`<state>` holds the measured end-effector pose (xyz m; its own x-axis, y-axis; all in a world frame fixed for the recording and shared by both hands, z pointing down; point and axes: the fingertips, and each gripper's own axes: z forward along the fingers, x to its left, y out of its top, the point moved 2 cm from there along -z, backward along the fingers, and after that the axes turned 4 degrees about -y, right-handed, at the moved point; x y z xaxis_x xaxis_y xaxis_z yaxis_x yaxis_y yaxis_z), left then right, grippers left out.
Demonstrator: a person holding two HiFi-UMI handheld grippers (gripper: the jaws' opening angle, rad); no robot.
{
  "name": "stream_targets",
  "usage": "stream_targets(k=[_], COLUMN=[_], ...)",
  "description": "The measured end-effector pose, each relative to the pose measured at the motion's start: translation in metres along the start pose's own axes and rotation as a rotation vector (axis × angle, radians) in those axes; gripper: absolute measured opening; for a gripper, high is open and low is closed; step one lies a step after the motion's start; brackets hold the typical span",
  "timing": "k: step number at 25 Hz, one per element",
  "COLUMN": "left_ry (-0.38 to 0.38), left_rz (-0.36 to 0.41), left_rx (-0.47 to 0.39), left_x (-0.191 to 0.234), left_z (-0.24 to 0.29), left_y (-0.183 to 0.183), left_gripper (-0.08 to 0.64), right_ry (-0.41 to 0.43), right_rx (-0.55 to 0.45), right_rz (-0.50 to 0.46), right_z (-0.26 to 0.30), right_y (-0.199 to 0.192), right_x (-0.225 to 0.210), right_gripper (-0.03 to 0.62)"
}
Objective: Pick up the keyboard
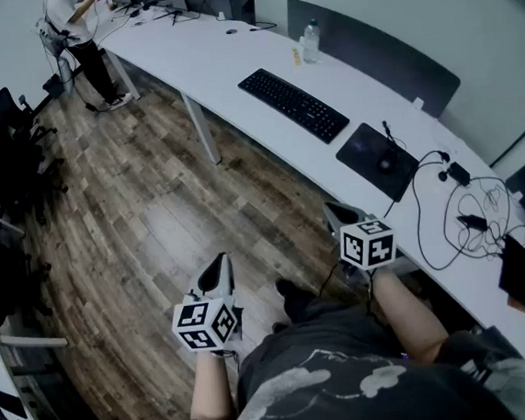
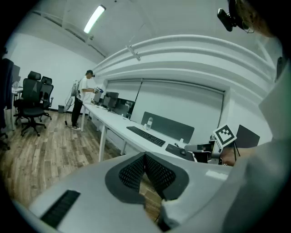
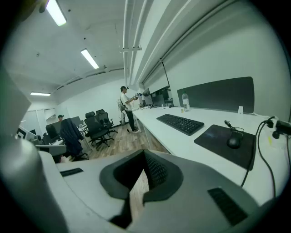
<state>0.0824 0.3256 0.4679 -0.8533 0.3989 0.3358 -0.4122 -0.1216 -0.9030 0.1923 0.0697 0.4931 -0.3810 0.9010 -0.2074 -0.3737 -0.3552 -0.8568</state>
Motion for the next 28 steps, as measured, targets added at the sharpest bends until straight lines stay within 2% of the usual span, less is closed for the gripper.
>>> stream_targets(k=[11,21,28], left_ry=[0.018,0.006,0.029], left_rz=[-0.029,-0.062,-0.074], left_rx=[0.029,0.055,0.098], left_x=[-0.002,0.002,0.029], left_z=[-0.009,-0.023,0.004], left_y=[-0.026,-0.044,-0.046], left_gripper=[0.002,0.002,0.002], right_ry=[0.006,0.012,-0.021], right_rx=[0.033,0.034,0.006], right_rz=[-0.012,0.086,0.164], right_z=[-0.009,-0.009,0.037], right_y=[-0.02,-0.037,-0.02], right_x=[-0.006,-0.005,-0.032], right_gripper=[0.002,0.002,0.002])
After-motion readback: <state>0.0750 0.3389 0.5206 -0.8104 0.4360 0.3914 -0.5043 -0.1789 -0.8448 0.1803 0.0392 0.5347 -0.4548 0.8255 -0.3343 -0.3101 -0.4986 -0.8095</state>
